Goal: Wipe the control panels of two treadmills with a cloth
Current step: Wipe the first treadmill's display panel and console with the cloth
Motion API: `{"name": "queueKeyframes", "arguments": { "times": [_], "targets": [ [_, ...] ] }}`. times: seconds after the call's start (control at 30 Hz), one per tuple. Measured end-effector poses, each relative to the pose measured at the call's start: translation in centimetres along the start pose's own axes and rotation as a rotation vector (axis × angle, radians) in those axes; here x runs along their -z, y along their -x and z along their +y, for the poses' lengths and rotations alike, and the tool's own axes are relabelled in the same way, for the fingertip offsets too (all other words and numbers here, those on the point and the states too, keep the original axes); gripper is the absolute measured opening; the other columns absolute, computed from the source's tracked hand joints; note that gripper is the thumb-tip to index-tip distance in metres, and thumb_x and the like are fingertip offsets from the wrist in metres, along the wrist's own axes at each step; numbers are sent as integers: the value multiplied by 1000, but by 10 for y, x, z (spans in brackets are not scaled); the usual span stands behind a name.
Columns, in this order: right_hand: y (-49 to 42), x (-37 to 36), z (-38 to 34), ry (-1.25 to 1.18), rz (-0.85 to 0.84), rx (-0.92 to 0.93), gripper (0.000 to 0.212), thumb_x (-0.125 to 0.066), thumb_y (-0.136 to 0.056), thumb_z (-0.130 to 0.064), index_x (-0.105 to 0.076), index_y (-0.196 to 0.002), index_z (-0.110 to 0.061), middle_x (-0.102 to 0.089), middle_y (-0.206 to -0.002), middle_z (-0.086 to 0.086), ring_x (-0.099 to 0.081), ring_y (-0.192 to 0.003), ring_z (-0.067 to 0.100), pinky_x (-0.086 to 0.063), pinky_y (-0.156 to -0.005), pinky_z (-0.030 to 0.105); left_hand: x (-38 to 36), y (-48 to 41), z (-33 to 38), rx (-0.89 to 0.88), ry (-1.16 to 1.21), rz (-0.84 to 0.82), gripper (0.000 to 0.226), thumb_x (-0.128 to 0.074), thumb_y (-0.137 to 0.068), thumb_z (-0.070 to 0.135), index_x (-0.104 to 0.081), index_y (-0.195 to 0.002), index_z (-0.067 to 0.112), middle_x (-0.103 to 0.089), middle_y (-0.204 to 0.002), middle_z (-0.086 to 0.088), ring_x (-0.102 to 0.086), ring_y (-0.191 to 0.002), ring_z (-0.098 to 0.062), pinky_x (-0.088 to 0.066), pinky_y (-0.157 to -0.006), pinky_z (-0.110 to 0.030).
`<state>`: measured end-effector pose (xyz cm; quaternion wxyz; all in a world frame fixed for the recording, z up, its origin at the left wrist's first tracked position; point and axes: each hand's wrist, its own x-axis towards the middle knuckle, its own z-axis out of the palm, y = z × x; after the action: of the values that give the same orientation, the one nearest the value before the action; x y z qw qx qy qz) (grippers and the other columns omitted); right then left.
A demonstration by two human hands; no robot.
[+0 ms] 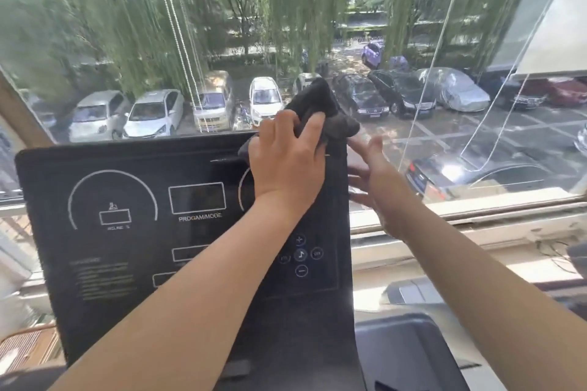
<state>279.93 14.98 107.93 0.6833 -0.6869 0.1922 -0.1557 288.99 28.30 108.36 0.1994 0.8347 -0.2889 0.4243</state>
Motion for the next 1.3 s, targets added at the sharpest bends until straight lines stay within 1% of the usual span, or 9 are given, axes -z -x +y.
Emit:
{"name": "queueKeyframes", "arguments": {
  "times": [0.1,0.3,0.4,0.57,0.73,0.9,1.07,1.2,1.3],
  "targets": [
    [7,4,17,-133,138,-79,65,-21,-107,-65,-70,-126,-26,-78,-117,5,-73,-110,22,-58,-94,43,-12,30,26,-156,9,-28,41,-72,-89,30,-69,-130,25,-63,-106,-13,-56,-86,-35,-45,-66,-42],
    [35,12,72,-12,378,-196,44,-34,-104,-46,-64,-112,-16,-67,-106,6,-63,-95,24,-51,-81,39,-28,153,40,-357,69,-254,48,-81,-74,25,-69,-120,29,-60,-102,-5,-49,-80,-28,-37,-65,-38],
    [49,6,90,146,316,-198,32,-40,-102,-33,-59,-98,-7,-57,-91,4,-50,-79,21,-38,-68,35,-27,208,30,-503,102,-368,48,-75,-72,16,-70,-118,28,-61,-101,-5,-46,-81,-27,-33,-64,-38],
    [60,-13,100,217,203,-184,40,-38,-94,-44,-53,-87,-8,-53,-85,8,-48,-77,24,-40,-69,39,-9,198,-14,-719,91,-412,36,-66,-88,14,-67,-120,31,-59,-101,-3,-46,-84,-27,-33,-67,-39],
    [74,-20,95,280,343,-20,24,-44,-103,-32,-60,-101,-14,-61,-94,3,-57,-83,20,-41,-73,39,29,110,-88,-416,-35,-108,32,-73,-88,23,-74,-118,33,-65,-101,-7,-56,-77,-32,-43,-64,-42],
    [109,-50,92,274,398,100,12,-50,-103,-30,-54,-101,-19,-59,-86,-5,-56,-77,10,-43,-70,33,55,103,-130,18,-117,-24,39,-68,-94,33,-69,-132,28,-64,-114,-11,-56,-89,-38,-49,-71,-48],
    [146,-89,120,217,303,65,17,-53,-104,-25,-55,-90,-16,-52,-75,-5,-47,-65,6,-42,-65,25,48,189,-123,-131,6,-151,32,-69,-93,26,-73,-125,23,-69,-109,-7,-59,-81,-36,-53,-65,-47],
    [170,-111,142,189,245,-43,27,-54,-102,-30,-58,-86,-8,-52,-67,1,-49,-64,17,-43,-63,36,52,244,-114,-258,74,-287,28,-64,-93,24,-74,-120,24,-70,-107,-4,-58,-76,-32,-52,-59,-43],
    [193,-122,145,175,247,-140,28,-53,-105,-27,-64,-87,-8,-57,-62,-1,-53,-58,13,-45,-57,27,53,260,-107,-254,103,-408,33,-71,-89,24,-71,-121,23,-67,-107,-3,-55,-78,-31,-51,-57,-40]
  ]
}}
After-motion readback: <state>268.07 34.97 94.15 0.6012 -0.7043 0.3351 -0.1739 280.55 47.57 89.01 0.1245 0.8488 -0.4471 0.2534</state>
